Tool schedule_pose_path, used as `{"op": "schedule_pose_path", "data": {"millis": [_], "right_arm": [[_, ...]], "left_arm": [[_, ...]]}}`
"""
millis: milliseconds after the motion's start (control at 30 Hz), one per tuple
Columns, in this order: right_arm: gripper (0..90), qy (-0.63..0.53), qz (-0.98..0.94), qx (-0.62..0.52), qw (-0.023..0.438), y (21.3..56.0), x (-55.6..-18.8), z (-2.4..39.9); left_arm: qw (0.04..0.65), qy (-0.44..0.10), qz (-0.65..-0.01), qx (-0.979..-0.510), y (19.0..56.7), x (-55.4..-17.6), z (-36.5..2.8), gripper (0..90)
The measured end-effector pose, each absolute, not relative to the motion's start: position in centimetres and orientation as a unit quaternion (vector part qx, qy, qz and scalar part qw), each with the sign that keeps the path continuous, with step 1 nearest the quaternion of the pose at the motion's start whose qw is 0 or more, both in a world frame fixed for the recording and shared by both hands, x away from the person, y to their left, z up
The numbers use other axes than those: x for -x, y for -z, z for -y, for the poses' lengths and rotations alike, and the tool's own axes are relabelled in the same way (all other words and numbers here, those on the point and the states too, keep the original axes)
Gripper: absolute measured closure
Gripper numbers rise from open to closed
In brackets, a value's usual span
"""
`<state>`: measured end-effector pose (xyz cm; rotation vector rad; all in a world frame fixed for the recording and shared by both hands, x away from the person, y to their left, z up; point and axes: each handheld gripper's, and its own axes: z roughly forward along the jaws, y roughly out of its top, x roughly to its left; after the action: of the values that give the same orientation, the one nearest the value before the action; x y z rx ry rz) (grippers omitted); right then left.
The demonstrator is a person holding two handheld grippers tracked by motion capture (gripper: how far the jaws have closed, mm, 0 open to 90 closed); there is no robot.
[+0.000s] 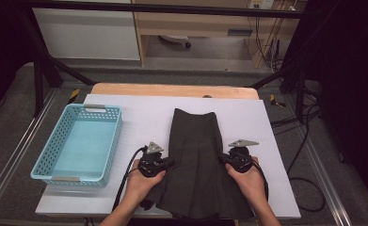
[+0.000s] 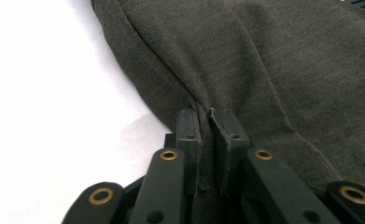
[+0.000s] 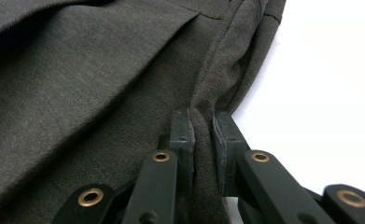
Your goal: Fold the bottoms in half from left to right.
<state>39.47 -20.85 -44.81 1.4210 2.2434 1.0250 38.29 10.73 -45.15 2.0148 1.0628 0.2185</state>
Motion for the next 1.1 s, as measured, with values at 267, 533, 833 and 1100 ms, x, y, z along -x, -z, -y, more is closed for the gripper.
{"op": "schedule_pose_path", "data": {"millis": [267,533,833,1100], "right_arm": [[80.8,-0.361,-0.783,-0.488,0.135,44.7,-36.4,20.1],[80.4,-0.37,-0.788,-0.475,0.126,44.8,-32.5,19.8],[65.4,-0.374,-0.786,-0.478,0.123,44.5,-32.9,20.2],[51.1,-0.381,-0.778,-0.48,0.139,43.8,-35.8,20.5]], "left_arm": [[0.414,-0.078,-0.418,-0.805,45.0,-35.0,-11.5,82.4],[0.417,-0.062,-0.406,-0.811,44.9,-31.0,-12.3,82.5],[0.414,-0.076,-0.394,-0.817,44.0,-31.4,-12.1,67.4],[0.427,-0.092,-0.405,-0.803,43.3,-34.7,-11.7,51.4]]}}
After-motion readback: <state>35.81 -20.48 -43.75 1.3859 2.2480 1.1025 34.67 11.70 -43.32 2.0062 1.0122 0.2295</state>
